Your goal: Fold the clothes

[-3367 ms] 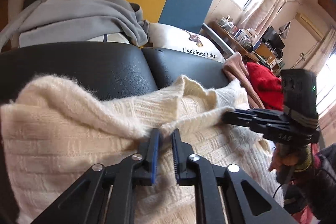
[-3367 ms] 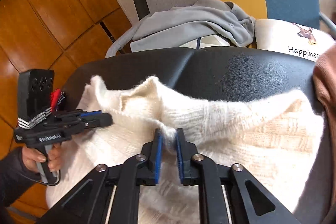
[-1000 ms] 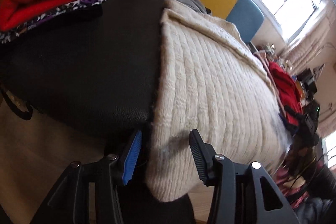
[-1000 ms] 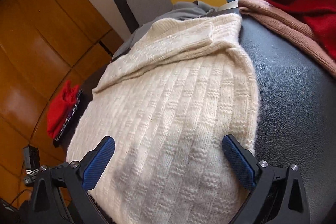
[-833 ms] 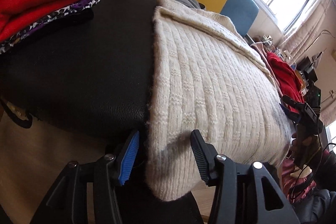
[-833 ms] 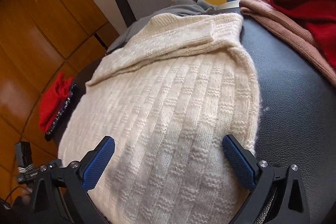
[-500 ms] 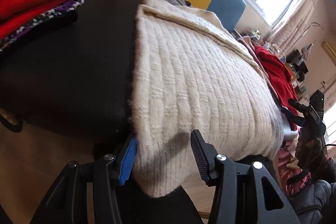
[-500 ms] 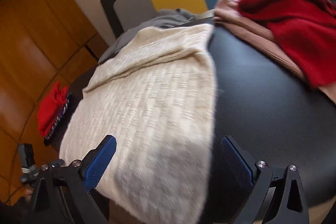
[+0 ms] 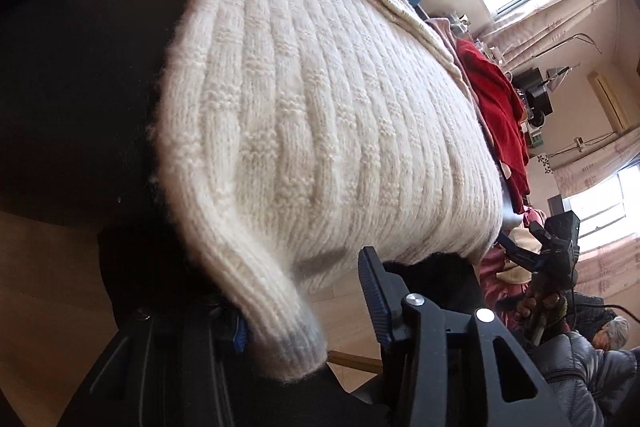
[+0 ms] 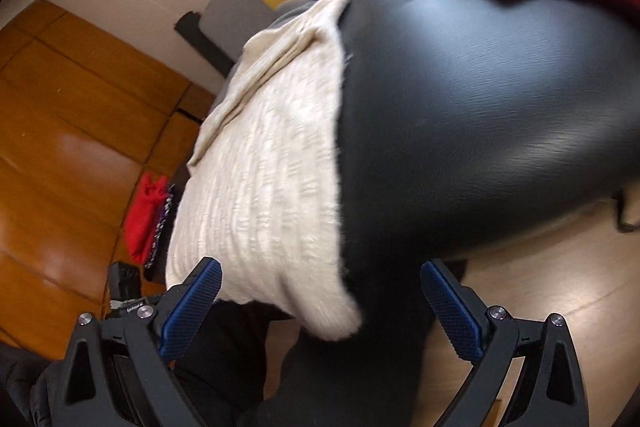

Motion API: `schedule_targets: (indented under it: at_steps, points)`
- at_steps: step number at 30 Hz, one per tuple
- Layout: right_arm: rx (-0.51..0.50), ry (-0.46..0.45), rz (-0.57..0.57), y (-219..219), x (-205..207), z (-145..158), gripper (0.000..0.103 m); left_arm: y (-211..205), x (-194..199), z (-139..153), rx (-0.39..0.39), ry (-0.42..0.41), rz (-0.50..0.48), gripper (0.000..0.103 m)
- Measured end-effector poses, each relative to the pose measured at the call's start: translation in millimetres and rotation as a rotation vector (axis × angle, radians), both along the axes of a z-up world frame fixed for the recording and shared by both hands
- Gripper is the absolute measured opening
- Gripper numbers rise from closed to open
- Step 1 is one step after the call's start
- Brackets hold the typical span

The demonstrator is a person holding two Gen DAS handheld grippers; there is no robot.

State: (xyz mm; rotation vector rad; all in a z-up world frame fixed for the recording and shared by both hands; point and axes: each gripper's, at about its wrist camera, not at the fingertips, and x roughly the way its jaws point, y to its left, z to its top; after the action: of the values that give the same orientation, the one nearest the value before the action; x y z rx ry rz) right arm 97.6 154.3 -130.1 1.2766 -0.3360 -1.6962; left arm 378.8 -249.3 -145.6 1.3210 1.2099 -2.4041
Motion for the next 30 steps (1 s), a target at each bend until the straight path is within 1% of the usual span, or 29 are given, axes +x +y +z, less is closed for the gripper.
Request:
schedule_targets:
  at_steps: [2, 3, 4, 5, 6, 9, 11, 12, 14, 16, 17, 18, 21, 23, 25, 26, 27, 29, 30]
  points:
    - [0.021, 0.008, 0.013, -10.8, -4.2, -3.3, 0.103, -4.9, 0.6, -1.3, 0.026, -0.015, 0.002, 0.044]
    - [0.017, -0.005, 0.021, -10.2, -6.0, -3.6, 0.103, -6.5, 0.6, -1.4, 0.032, -0.026, 0.003, 0.044]
    - [0.002, -0.028, 0.028, -6.8, -7.2, -3.8, 0.103, -7.5, 0.3, -1.1, 0.032, -0.039, 0.003, 0.041]
    - [-0.016, -0.046, 0.034, -3.5, -6.9, -3.8, 0.103, -7.7, 0.4, -0.6, 0.03, -0.049, 0.003, 0.037]
    - [-0.034, -0.056, 0.045, -1.6, -5.5, -3.4, 0.103, -7.2, 0.7, -0.1, 0.026, -0.056, 0.002, 0.035]
    - [-0.082, -0.068, 0.086, -7.1, -1.3, -2.3, 0.103, -8.3, 0.3, -1.7, 0.03, -0.066, 0.011, 0.034]
    - [-0.082, -0.065, 0.118, -20.5, -0.3, -5.7, 0.103, -8.8, -0.1, -3.7, 0.032, -0.076, 0.014, 0.035]
    - [-0.065, -0.047, 0.126, -24.8, 0.4, -6.0, 0.103, -9.7, -0.6, -4.4, 0.032, -0.081, 0.012, 0.035]
    - [-0.081, -0.063, 0.135, -21.9, 0.4, -5.3, 0.103, -10.4, -3.2, -6.0, 0.037, -0.087, 0.012, 0.039]
    - [-0.103, -0.093, 0.145, -18.1, 0.9, -7.5, 0.097, -10.1, -4.7, -6.6, 0.038, -0.088, 0.012, 0.04]
    - [-0.111, -0.107, 0.151, -16.8, 1.4, -9.3, 0.091, -9.6, -4.5, -7.1, 0.036, -0.086, 0.014, 0.04]
    - [-0.117, -0.119, 0.157, -16.3, 1.8, -11.3, 0.089, -9.3, -4.1, -7.4, 0.034, -0.085, 0.014, 0.041]
    - [-0.115, -0.137, 0.171, -21.9, 3.2, -18.2, 0.089, -8.8, -2.6, -6.3, 0.025, -0.084, 0.01, 0.041]
    - [-0.108, -0.137, 0.189, -25.1, 4.8, -17.5, 0.089, -8.6, -1.3, -5.3, 0.027, -0.077, 0.005, 0.041]
    - [-0.108, -0.149, 0.204, -25.2, 6.6, -18.7, 0.086, -8.8, -0.6, -4.8, 0.031, -0.068, 0.002, 0.041]
    - [-0.097, -0.155, 0.21, -25.3, 7.9, -20.0, 0.08, -9.0, -0.8, -4.9, 0.033, -0.062, 0.003, 0.041]
    - [-0.088, -0.158, 0.215, -25.3, 9.4, -21.2, 0.077, -9.3, -1.4, -5.2, 0.037, -0.056, 0.005, 0.041]
    - [-0.084, -0.15, 0.205, -25.6, 12.0, -22.8, 0.076, -8.2, -2.8, -4.4, 0.017, -0.062, 0.001, 0.036]
    - [-0.081, -0.144, 0.2, -26.5, 12.7, -23.8, 0.066, -7.4, -3.6, -3.9, 0.004, -0.068, -0.002, 0.035]
